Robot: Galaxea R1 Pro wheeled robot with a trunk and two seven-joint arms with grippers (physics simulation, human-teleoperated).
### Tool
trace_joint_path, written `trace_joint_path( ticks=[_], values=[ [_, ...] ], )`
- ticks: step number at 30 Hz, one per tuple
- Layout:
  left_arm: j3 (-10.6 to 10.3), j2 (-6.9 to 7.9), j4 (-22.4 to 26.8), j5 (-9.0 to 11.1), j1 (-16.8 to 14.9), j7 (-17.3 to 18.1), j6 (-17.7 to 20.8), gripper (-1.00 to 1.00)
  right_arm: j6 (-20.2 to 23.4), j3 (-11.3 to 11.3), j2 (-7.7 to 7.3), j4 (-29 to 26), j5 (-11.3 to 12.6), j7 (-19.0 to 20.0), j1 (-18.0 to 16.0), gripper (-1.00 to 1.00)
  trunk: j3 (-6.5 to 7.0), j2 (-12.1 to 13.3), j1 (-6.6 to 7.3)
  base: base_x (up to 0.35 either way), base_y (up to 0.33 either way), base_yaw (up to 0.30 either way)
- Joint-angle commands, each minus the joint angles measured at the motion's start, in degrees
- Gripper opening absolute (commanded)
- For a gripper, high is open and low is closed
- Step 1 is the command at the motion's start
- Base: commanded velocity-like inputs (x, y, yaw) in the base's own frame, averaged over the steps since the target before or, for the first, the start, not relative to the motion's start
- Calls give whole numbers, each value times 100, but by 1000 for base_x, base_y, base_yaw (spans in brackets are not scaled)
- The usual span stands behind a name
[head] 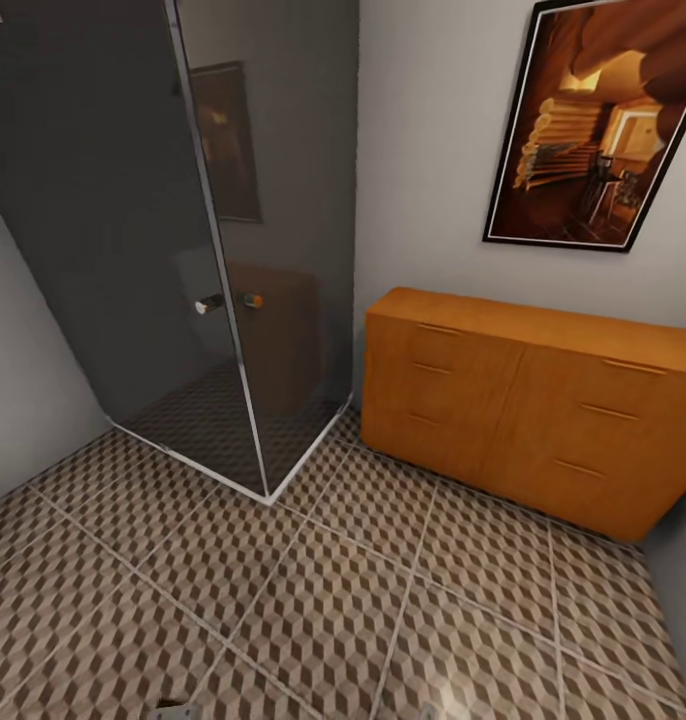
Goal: Take the four mousetraps from the cabinet in the bathroom and place them on the bathroom floor. Make sure all four end up on the same floor surface, and ensure that at least two of them are either under or directly next to the same bathroom sink.
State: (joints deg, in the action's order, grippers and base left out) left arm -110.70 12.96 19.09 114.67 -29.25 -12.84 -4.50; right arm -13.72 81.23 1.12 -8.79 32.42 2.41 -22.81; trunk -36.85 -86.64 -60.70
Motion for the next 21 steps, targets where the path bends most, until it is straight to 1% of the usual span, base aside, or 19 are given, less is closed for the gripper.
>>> trace_joint_path(
  ticks=[1, 12, 21],
  values=[
    [-48, 5, 26, 46, -10, -35, -42, -100, -26, 33, 2, 9, 81, 31, -5, -100, -5, -3, 0, 0, 0, 288],
    [-48, 5, 54, 46, -10, -35, -42, -100, -26, 33, 2, 17, 79, 31, -4, -100, -10, -3, 0, 0, 0, 288],
    [-48, -1, 68, 46, -10, -35, -42, -100, -26, 41, 26, 19, 69, 31, -5, -100, -51, -3, 0, 0, 0, 261]
  ],
)
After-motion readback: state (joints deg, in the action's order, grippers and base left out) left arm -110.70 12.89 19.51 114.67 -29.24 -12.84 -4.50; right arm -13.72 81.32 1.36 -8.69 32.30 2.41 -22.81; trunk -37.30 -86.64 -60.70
